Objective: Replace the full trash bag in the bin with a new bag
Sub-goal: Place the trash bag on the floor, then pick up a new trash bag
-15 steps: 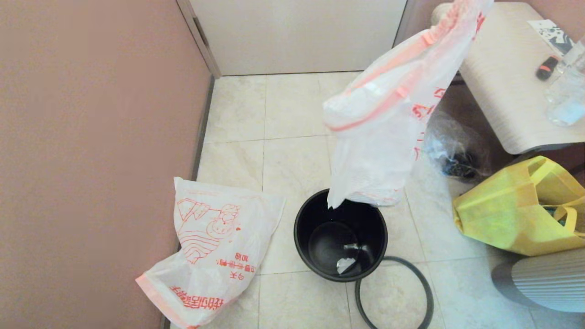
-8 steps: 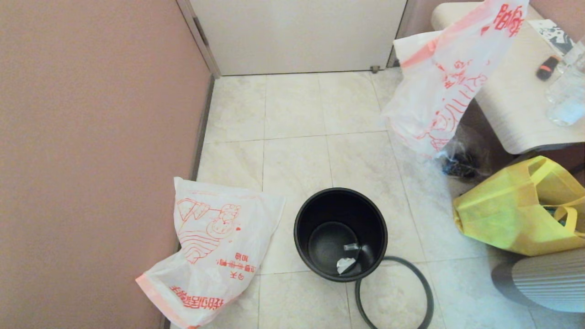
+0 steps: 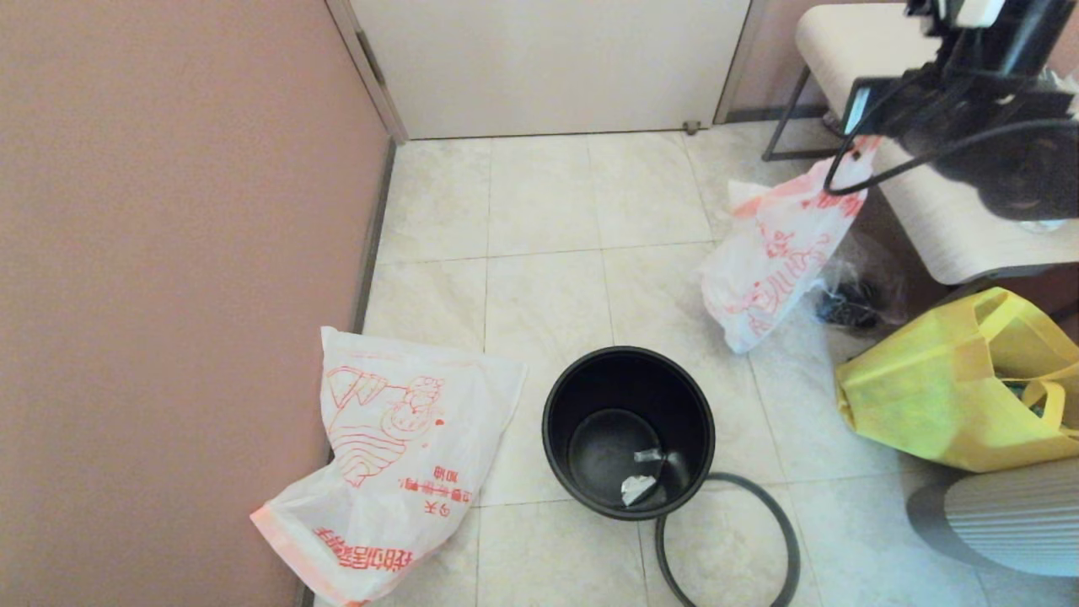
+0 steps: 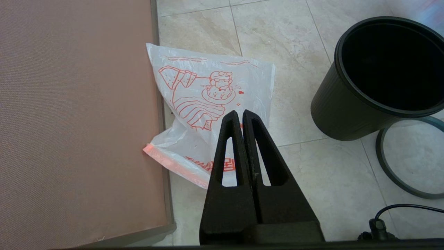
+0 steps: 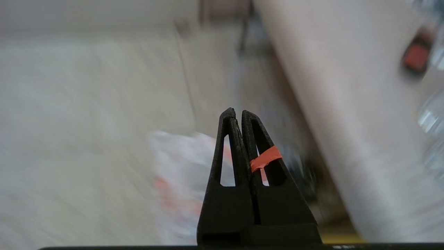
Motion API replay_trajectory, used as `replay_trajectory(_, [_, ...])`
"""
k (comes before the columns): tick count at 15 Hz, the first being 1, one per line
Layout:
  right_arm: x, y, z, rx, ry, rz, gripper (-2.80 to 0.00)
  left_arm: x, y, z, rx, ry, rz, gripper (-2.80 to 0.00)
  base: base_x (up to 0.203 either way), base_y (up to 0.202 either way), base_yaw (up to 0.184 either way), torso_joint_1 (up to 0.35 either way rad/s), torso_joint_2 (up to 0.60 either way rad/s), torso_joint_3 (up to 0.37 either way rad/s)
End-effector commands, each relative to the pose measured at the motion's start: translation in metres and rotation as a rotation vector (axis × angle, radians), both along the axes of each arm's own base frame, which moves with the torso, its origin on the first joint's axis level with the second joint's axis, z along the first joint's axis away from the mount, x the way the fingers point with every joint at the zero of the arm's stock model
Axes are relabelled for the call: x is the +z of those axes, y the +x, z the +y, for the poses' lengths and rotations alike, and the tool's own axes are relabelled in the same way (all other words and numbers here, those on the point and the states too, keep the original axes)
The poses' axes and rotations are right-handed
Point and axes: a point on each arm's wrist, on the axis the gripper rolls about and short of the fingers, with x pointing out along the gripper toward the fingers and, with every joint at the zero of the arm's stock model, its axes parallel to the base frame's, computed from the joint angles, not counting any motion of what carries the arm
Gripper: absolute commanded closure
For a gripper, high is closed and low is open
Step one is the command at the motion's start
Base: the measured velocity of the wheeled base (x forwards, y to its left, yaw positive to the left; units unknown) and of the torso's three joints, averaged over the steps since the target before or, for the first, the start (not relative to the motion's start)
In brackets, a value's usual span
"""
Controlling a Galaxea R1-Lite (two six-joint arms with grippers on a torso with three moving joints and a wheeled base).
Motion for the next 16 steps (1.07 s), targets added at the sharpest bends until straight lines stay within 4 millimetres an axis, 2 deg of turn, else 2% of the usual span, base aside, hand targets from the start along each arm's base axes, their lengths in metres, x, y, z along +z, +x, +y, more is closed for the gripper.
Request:
replay_trajectory(1, [-0.108, 0.072, -0.014, -0.053, -0.03, 0.221, 0.0, -0.004, 0.001, 0.0, 0.0, 0.0, 0.013, 0.0, 0.0, 0.0, 0.0, 0.0, 0.0, 0.0])
replay_trajectory(2, [-0.148, 0.089, -0.021, -0.073, -0.041, 0.292, 0.0, -0.004, 0.001, 0.0, 0.0, 0.0, 0.014, 0.0, 0.0, 0.0, 0.0, 0.0, 0.0, 0.0])
replay_trajectory(3, [-0.182, 0.099, -0.026, -0.092, -0.049, 0.371, -2.8, -0.004, 0.001, 0.0, 0.0, 0.0, 0.014, 0.0, 0.0, 0.0, 0.0, 0.0, 0.0, 0.0])
replay_trajectory(4, [-0.2, 0.101, -0.026, -0.101, -0.048, 0.435, -2.8, -0.004, 0.001, 0.0, 0.0, 0.0, 0.014, 0.0, 0.0, 0.0, 0.0, 0.0, 0.0, 0.0])
replay_trajectory(5, [-0.201, 0.098, -0.023, -0.098, -0.037, 0.474, -2.8, -0.004, 0.001, 0.0, 0.0, 0.0, 0.014, 0.0, 0.0, 0.0, 0.0, 0.0, 0.0, 0.0])
replay_trajectory(6, [-0.187, 0.088, -0.018, -0.089, -0.027, 0.502, -2.8, -0.004, 0.001, 0.0, 0.0, 0.0, 0.014, 0.0, 0.0, 0.0, 0.0, 0.0, 0.0, 0.0])
replay_trajectory(9, [-0.136, 0.043, -0.007, -0.067, -0.014, 0.647, -2.8, -0.004, 0.001, 0.0, 0.0, 0.0, 0.014, 0.0, 0.0, 0.0, 0.0, 0.0, 0.0, 0.0])
replay_trajectory(10, [-0.127, 0.027, -0.006, -0.067, -0.011, 0.73, -2.8, -0.004, 0.001, 0.0, 0.0, 0.0, 0.014, 0.0, 0.0, 0.0, 0.0, 0.0, 0.0, 0.0])
replay_trajectory(14, [-0.074, -0.048, 0.003, -0.074, 0.138, 0.84, -2.8, -0.004, 0.001, 0.0, 0.0, 0.0, 0.014, 0.0, 0.0, 0.0, 0.0, 0.0, 0.0, 0.0])
replay_trajectory(15, [-0.064, -0.068, 0.007, -0.057, 0.165, 0.858, 0.0, -0.004, 0.001, 0.0, 0.0, 0.0, 0.014, 0.0, 0.0, 0.0, 0.0, 0.0, 0.0, 0.0])
replay_trajectory(16, [-0.057, -0.087, 0.01, -0.032, 0.186, 0.864, 0.0, -0.004, 0.001, 0.0, 0.0, 0.0, 0.014, 0.0, 0.0, 0.0, 0.0, 0.0, 0.0, 0.0])
